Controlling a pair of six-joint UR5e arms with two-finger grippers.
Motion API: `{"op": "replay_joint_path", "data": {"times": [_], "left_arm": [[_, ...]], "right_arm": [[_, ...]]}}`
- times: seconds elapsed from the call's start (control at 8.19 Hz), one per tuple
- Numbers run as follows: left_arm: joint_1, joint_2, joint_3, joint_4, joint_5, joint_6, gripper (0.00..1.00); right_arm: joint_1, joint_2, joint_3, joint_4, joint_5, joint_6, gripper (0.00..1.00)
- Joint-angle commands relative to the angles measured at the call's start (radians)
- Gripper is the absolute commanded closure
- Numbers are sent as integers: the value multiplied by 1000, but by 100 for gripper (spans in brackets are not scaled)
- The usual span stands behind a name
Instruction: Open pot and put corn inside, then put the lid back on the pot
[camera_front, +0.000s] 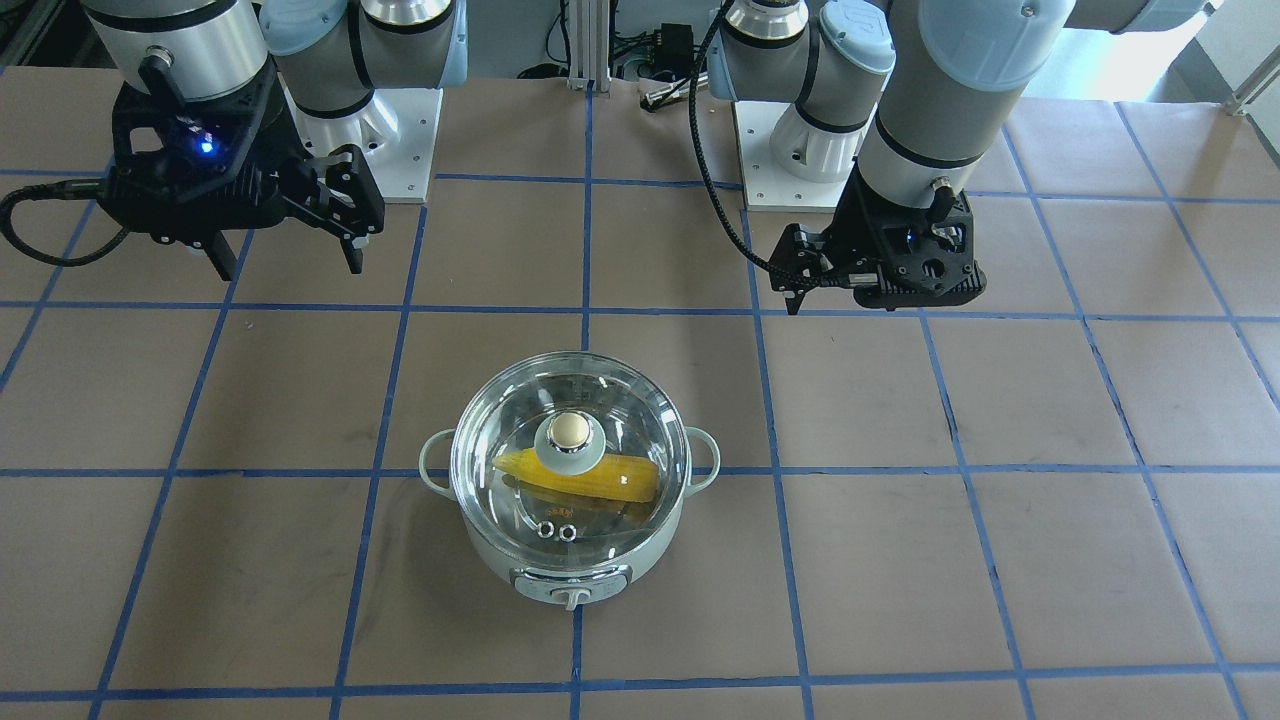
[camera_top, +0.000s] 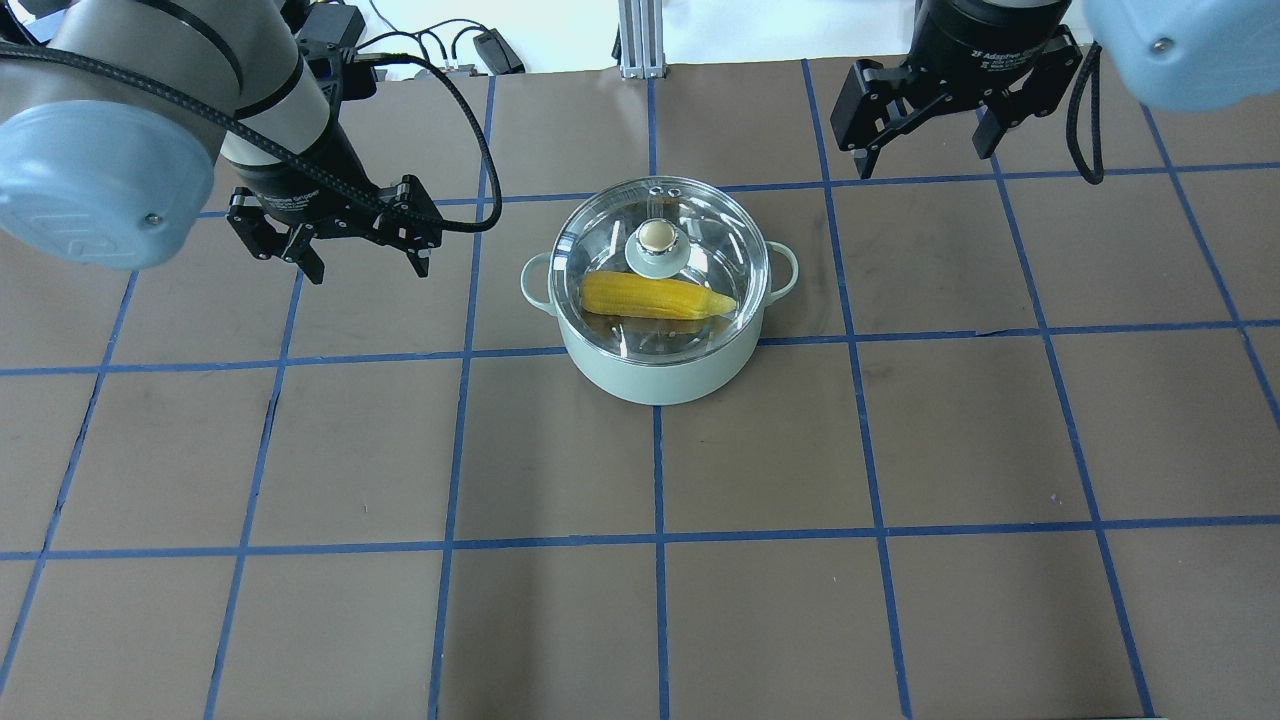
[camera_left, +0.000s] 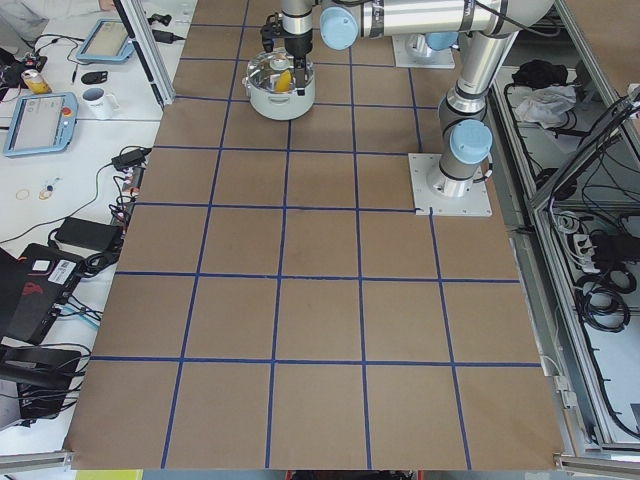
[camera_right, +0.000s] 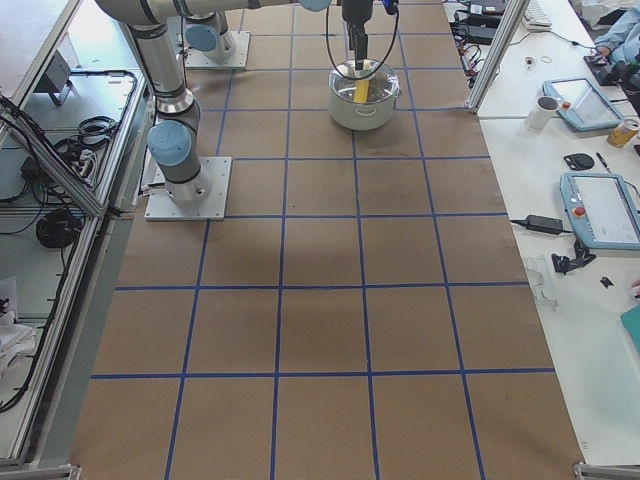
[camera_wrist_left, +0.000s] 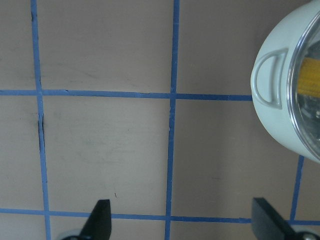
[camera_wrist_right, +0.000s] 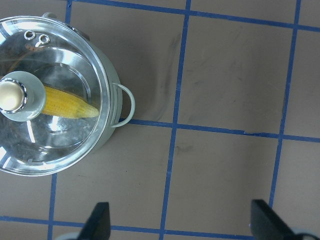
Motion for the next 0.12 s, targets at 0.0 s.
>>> {"op": "replay_joint_path", "data": {"times": [0.0], "left_arm": [[0, 0, 0, -1, 0, 1, 0]], "right_arm": [[0, 1, 0, -2, -2, 1, 0]]}}
